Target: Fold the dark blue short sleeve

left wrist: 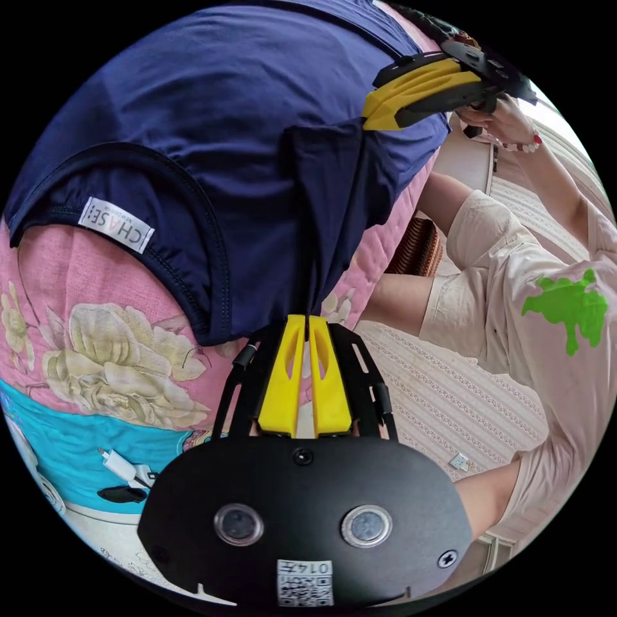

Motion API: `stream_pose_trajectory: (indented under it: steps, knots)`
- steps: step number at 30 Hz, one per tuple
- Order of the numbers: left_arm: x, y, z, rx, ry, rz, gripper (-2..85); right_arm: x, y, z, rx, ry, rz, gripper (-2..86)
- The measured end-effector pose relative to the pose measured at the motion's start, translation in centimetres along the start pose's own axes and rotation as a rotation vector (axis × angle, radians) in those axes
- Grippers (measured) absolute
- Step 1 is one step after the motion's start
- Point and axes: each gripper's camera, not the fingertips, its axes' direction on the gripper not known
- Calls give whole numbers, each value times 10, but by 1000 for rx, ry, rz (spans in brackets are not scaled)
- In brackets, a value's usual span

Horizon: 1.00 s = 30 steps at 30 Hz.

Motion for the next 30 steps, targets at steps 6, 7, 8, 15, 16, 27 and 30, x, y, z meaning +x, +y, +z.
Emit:
stream_pose_trajectory:
  steps: [6,7,8,15,16,27,30]
  knots:
    - [10,20,2,18,-92,-22,28,-3,5,-28,61,-116,10,36]
    - [16,29,0,51,-114,-29,43,-4,7,-31,69,-125,13,42]
    - [23,39,-3,91,-140,-38,56,-6,10,-37,76,-124,20,51]
    - [50,103,-13,269,-268,-211,82,-56,29,-29,9,52,-126,66]
    - [53,114,-13,303,-266,-234,78,-61,31,-26,-3,83,-136,65]
    - [58,167,-21,414,-225,-266,60,-78,52,-25,-114,225,-120,53]
    - [55,178,-42,478,-239,-272,58,-78,46,-64,-53,97,-90,67]
